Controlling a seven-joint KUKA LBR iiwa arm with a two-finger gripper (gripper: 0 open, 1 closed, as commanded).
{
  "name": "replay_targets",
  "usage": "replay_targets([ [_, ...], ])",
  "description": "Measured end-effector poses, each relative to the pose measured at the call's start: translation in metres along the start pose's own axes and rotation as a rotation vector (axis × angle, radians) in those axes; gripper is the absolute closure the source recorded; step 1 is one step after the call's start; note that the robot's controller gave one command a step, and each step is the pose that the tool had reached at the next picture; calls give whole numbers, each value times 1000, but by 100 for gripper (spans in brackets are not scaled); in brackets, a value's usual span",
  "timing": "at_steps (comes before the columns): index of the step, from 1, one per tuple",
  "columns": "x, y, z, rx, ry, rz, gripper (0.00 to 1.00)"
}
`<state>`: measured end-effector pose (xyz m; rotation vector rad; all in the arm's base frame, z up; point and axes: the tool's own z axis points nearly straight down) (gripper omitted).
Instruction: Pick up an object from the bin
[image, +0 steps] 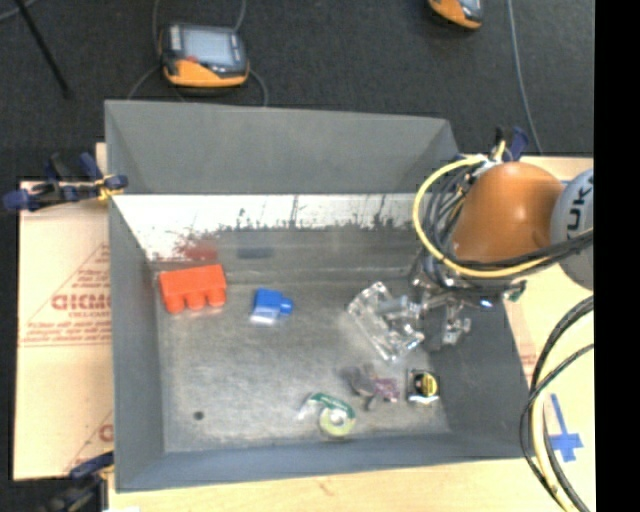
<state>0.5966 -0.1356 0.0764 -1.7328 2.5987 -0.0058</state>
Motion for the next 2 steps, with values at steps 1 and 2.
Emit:
replay_targets([
  [1, -3, -4, -6, 10, -8, 3, 100],
  [2, -5, -7, -85, -5, 11, 8, 100],
])
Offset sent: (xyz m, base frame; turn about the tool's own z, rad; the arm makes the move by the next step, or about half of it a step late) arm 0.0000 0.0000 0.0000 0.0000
